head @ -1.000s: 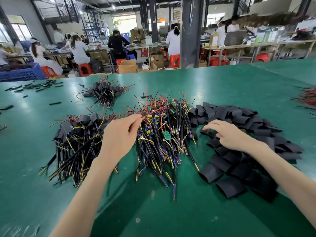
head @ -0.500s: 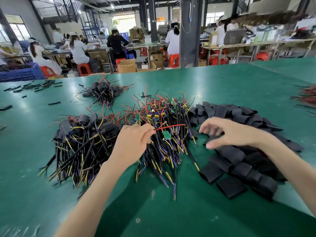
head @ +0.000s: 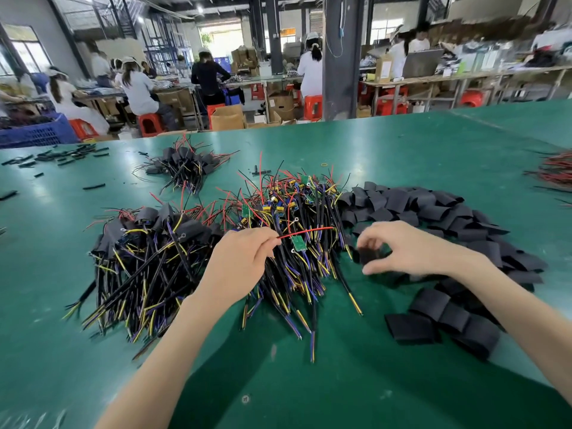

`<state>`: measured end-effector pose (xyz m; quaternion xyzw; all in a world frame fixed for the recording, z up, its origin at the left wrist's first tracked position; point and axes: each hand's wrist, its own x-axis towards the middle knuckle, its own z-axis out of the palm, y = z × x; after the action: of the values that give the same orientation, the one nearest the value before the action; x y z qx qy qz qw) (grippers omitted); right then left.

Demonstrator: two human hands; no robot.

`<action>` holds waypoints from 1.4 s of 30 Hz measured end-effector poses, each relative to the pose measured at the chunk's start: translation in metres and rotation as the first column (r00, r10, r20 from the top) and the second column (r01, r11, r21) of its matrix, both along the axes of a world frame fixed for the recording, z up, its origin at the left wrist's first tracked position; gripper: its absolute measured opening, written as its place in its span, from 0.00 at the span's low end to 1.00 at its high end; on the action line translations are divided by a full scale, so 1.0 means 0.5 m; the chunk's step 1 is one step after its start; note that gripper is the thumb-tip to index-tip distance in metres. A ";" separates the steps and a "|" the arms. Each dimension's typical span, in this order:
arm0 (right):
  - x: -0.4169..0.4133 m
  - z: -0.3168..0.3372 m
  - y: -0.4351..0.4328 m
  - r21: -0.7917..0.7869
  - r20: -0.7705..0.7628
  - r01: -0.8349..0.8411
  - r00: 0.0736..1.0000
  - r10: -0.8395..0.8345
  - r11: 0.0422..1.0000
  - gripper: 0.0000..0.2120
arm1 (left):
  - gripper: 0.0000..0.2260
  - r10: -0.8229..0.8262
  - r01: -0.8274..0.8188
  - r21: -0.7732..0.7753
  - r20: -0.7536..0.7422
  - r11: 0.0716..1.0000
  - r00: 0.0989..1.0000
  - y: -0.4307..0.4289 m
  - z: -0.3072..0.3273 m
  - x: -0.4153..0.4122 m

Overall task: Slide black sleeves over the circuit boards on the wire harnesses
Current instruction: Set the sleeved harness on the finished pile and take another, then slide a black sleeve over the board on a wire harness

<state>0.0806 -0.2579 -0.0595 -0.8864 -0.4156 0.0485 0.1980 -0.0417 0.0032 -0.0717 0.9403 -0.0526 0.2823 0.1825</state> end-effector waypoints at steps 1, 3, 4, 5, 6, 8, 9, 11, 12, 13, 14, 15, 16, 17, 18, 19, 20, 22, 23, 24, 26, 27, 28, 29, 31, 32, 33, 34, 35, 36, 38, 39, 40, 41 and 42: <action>0.001 -0.001 0.005 0.085 0.023 0.021 0.999 -0.023 0.996 0.17 | 0.10 -0.008 0.008 -0.004 0.004 1.000 1.000 -0.002 0.000 0.000; -0.005 -0.001 0.015 0.256 0.039 0.043 0.998 -0.055 0.966 0.17 | 0.11 -0.017 0.018 -0.014 0.003 1.000 1.000 -0.005 0.000 -0.001; -0.009 -0.002 0.021 0.316 0.065 0.033 0.996 -0.056 0.948 0.17 | 0.10 -0.023 0.023 -0.019 0.001 1.000 1.000 -0.006 0.000 -0.001; -0.014 -0.004 0.026 0.354 0.104 0.013 0.993 -0.053 0.935 0.17 | 0.08 -0.027 0.027 -0.020 -0.002 0.999 1.000 -0.006 0.000 -0.001; -0.019 -0.005 0.030 0.380 0.140 -0.008 0.989 -0.049 0.925 0.16 | 0.07 -0.030 0.029 -0.018 -0.003 0.999 1.000 -0.007 0.001 -0.001; -0.025 -0.007 0.036 0.410 0.170 -0.027 0.984 -0.047 0.912 0.15 | 0.06 -0.034 0.034 -0.014 0.001 0.999 0.999 -0.008 0.001 -0.002; -0.027 -0.007 0.037 0.421 0.168 -0.027 0.985 -0.049 0.906 0.15 | 0.06 -0.037 0.037 -0.013 0.005 0.999 0.999 -0.009 0.001 -0.002; -0.030 -0.007 0.038 0.447 0.149 -0.024 0.988 -0.048 0.894 0.16 | 0.06 -0.036 0.036 0.001 0.005 0.999 0.999 -0.012 0.000 -0.003; -0.032 -0.007 0.038 0.457 0.137 -0.025 0.990 -0.042 0.889 0.16 | 0.06 -0.030 0.030 0.008 0.002 1.000 1.000 -0.014 0.000 -0.003; -0.034 -0.006 0.038 0.461 0.131 -0.031 0.991 -0.033 0.887 0.17 | 0.06 -0.026 0.026 0.012 -0.001 1.000 1.000 -0.015 0.000 -0.004; -0.036 -0.005 0.038 0.459 0.133 -0.043 0.991 -0.021 0.887 0.17 | 0.06 -0.024 0.024 0.015 -0.007 1.000 1.000 -0.016 0.000 -0.005; -0.037 -0.004 0.038 0.454 0.140 -0.055 0.990 -0.010 0.889 0.17 | 0.06 -0.020 0.020 0.023 -0.016 1.000 1.000 -0.017 0.000 -0.006; -0.039 -0.003 0.038 0.451 0.151 -0.067 0.989 -0.002 0.890 0.17 | 0.07 -0.016 0.017 0.038 -0.025 0.999 1.000 -0.018 0.001 -0.006; -0.042 -0.002 0.039 0.446 0.164 -0.076 0.987 0.002 0.892 0.16 | 0.07 -0.014 0.016 0.057 -0.031 0.998 0.999 -0.019 0.001 -0.007; -0.044 -0.001 0.039 0.437 0.185 -0.087 0.983 0.006 0.895 0.16 | 0.07 -0.012 0.015 0.077 -0.035 0.997 0.999 -0.020 0.001 -0.007; -0.046 0.000 0.041 0.418 0.216 -0.101 0.976 0.009 0.903 0.16 | 0.08 -0.011 0.014 0.094 -0.037 0.996 0.999 -0.021 0.002 -0.007; -0.050 0.001 0.043 0.391 0.255 -0.116 0.967 0.014 0.913 0.16 | 0.08 -0.011 0.015 0.105 -0.037 0.994 0.999 -0.023 0.002 -0.008; -0.058 0.002 0.046 0.332 0.344 -0.137 0.939 0.015 0.933 0.16 | 0.08 -0.029 0.032 0.118 -0.029 0.992 0.999 -0.029 0.001 -0.010; -0.063 0.003 0.048 0.304 0.396 -0.142 0.918 0.011 0.942 0.16 | 0.08 -0.045 0.048 0.121 -0.029 0.992 0.999 -0.035 0.001 -0.010; -0.069 0.002 0.052 0.276 0.447 -0.148 0.894 0.009 0.950 0.16 | 0.08 -0.063 0.067 0.114 -0.033 0.991 0.997 -0.042 0.000 -0.009; -0.087 -0.005 0.062 0.229 0.529 -0.173 0.848 0.027 0.958 0.15 | 0.07 -0.120 0.123 0.061 -0.041 0.991 0.992 -0.062 -0.004 -0.009; -0.096 -0.010 0.069 0.209 0.557 -0.190 0.830 0.043 0.959 0.13 | 0.06 -0.156 0.157 0.018 -0.043 0.987 0.987 -0.073 -0.007 -0.010; -0.103 -0.015 0.074 0.195 0.574 -0.205 0.816 0.058 0.959 0.11 | 0.04 -0.189 0.187 -0.032 -0.050 0.982 0.981 -0.082 -0.011 -0.010; -0.108 -0.020 0.077 0.186 0.582 -0.209 0.811 0.064 0.960 0.08 | 0.03 -0.215 0.209 -0.085 -0.069 0.974 0.974 -0.089 -0.016 -0.010; -0.105 -0.023 0.077 0.212 0.556 -0.176 0.831 0.029 0.961 0.03 | 0.08 -0.241 0.216 -0.184 -0.129 0.959 0.962 -0.094 -0.024 -0.011; -0.100 -0.021 0.074 0.247 0.528 -0.143 0.849 -0.010 0.958 0.02 | 0.13 -0.235 0.198 -0.219 -0.160 0.955 0.959 -0.091 -0.027 -0.011; -0.093 -0.020 0.071 0.290 0.501 -0.105 0.864 -0.057 0.951 0.02 | 0.19 -0.220 0.175 -0.229 -0.185 0.958 0.958 -0.085 -0.030 -0.011; -0.086 -0.018 0.067 0.337 0.472 -0.065 0.875 -0.108 0.939 0.02 | 0.23 -0.196 0.153 -0.210 -0.203 0.966 0.959 -0.077 -0.032 -0.010; -0.077 -0.016 0.063 0.387 0.437 -0.026 0.885 -0.158 0.922 0.02 | 0.25 -0.165 0.128 -0.176 -0.214 0.976 0.963 -0.072 -0.032 -0.009; -0.070 -0.013 0.059 0.437 0.395 0.009 0.897 -0.200 0.899 0.01 | 0.25 -0.134 0.101 -0.151 -0.228 0.983 0.965 -0.067 -0.030 -0.009; -0.056 -0.008 0.053 0.519 0.333 0.048 0.908 -0.254 0.853 0.02 | 0.23 -0.132 0.077 -0.210 -0.260 0.975 0.957 -0.063 -0.024 -0.008; -0.051 -0.007 0.051 0.541 0.325 0.057 0.906 -0.271 0.839 0.03 | 0.22 -0.164 0.083 -0.291 -0.267 0.953 0.950 -0.064 -0.022 -0.007; -0.048 -0.006 0.049 0.551 0.324 0.063 0.903 -0.283 0.832 0.04 | 0.22 -0.199 0.089 -0.371 -0.268 0.924 0.943 -0.066 -0.019 -0.006; -0.046 -0.006 0.048 0.558 0.323 0.066 0.901 -0.289 0.828 0.04 | 0.22 -0.225 0.092 -0.433 -0.266 0.897 0.937 -0.068 -0.016 -0.007; -0.045 -0.007 0.047 0.564 0.320 0.068 0.900 -0.294 0.823 0.04 | 0.22 -0.237 0.094 -0.467 -0.259 0.879 0.936 -0.070 -0.014 -0.007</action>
<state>0.0582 -0.2344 -0.0630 -0.8217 -0.3553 -0.2689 0.3554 -0.0452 -0.0317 -0.0786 0.8972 -0.0382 0.1195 0.4234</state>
